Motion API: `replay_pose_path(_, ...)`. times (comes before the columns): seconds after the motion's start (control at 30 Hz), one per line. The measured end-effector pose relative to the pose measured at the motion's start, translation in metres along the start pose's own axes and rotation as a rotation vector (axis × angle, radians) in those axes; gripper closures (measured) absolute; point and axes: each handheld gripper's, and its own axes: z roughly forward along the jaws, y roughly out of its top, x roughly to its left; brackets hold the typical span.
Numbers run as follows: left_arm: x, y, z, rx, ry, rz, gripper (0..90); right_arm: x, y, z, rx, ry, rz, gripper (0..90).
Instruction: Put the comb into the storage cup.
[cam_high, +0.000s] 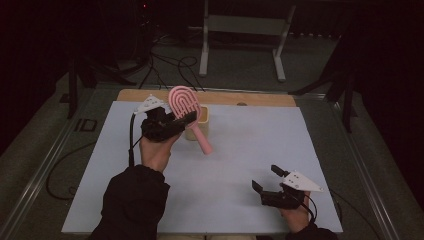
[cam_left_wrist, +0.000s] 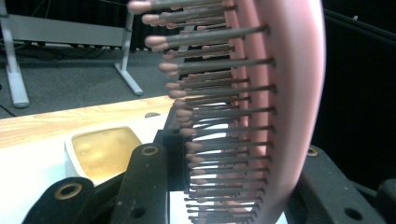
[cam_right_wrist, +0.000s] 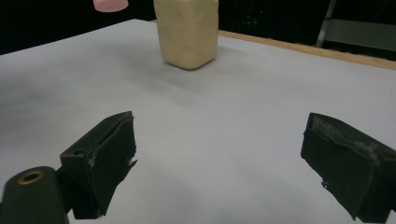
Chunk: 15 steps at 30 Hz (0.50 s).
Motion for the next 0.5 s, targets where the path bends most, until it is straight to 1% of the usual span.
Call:
replay_pose_path(0.03, 0.0, 0.002, 0.001, 0.001, 0.003, 0.007, 64.7, 0.0, 0.0, 0.0, 0.0, 0.0, 0.0, 9.9)
replay_pose_path(0.3, 0.002, 0.009, 0.002, 0.0, 0.016, 0.017, 64.7, 0.0, 0.0, 0.0, -0.001, -0.001, 0.0, 9.9)
replay_pose_path(0.5, 0.005, 0.013, 0.002, -0.001, 0.022, 0.014, 64.7, -0.001, 0.0, 0.0, -0.002, -0.004, 0.001, 9.9)
